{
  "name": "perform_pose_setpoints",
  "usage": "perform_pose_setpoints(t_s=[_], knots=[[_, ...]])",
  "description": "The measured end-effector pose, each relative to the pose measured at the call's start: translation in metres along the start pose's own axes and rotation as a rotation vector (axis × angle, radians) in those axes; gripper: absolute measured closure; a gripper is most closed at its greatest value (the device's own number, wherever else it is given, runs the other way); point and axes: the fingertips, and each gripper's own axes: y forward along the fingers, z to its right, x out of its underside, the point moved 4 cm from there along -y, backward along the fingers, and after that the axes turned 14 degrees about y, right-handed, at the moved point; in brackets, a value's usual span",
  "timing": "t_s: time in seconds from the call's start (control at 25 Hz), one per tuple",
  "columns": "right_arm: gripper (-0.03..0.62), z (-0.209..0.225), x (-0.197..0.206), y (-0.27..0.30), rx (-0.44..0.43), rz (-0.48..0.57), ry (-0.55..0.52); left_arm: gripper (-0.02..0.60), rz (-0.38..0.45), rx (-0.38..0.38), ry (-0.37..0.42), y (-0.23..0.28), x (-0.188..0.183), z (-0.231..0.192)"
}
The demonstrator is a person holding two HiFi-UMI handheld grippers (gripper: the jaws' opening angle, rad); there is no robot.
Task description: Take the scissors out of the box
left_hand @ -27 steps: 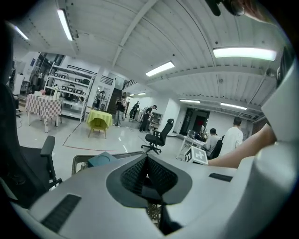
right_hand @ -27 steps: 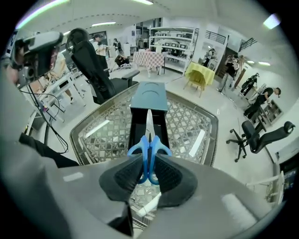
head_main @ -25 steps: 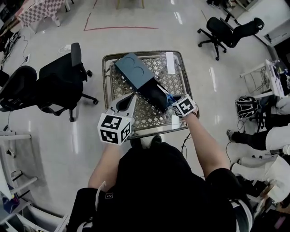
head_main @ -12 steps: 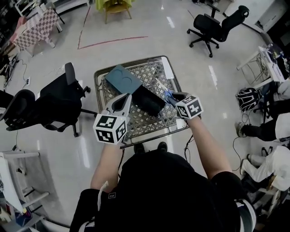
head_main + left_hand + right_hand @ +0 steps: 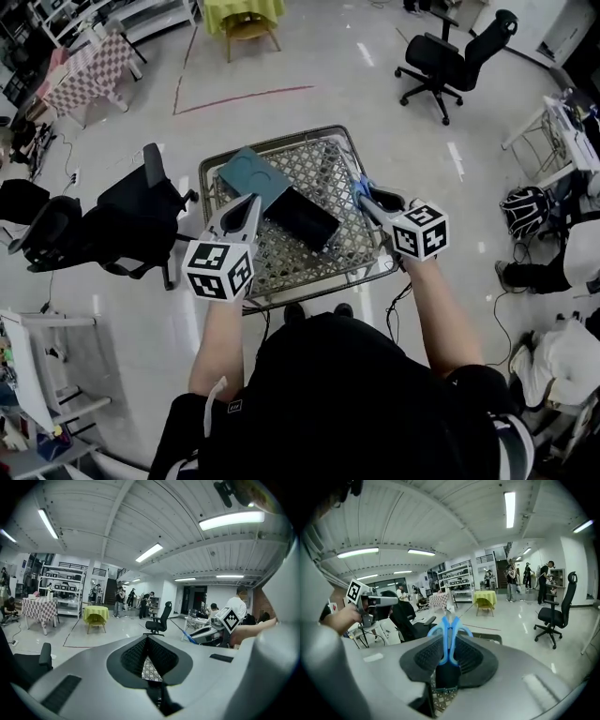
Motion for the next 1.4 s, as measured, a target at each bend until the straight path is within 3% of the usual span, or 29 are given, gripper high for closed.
perform_pose_setpoints(t_s=[0.2, 0.6, 0.84, 1.08, 1.4], knots=[[0.500, -0.010, -0.021, -0.035, -0.086, 0.130, 0.095, 0.577, 0.008, -0.018, 0.009, -0.008, -0.009, 0.007], [0.500, -0.024, -0.049, -0.106, -0.203, 0.366, 0.124, 0.577, 0.040, -0.038, 0.032, -0.026, -0.024, 0.009], [0.500, -0.023, -0.064, -0.130, -0.225, 0.490, 0.113, 0.575, 0.050, -0.053, 0.035, -0.031, -0.031, 0.007], [0.500, -0.018, -0.068, -0.142, -0.295, 0.568, 0.187, 0.575, 0.061, -0.068, 0.043, -0.031, -0.036, 0.005], [0.500, -0.020, -0.070, -0.149, -0.272, 0.569, 0.132, 0.577, 0.069, -0.061, 0.048, -0.032, -0.038, 0.009]])
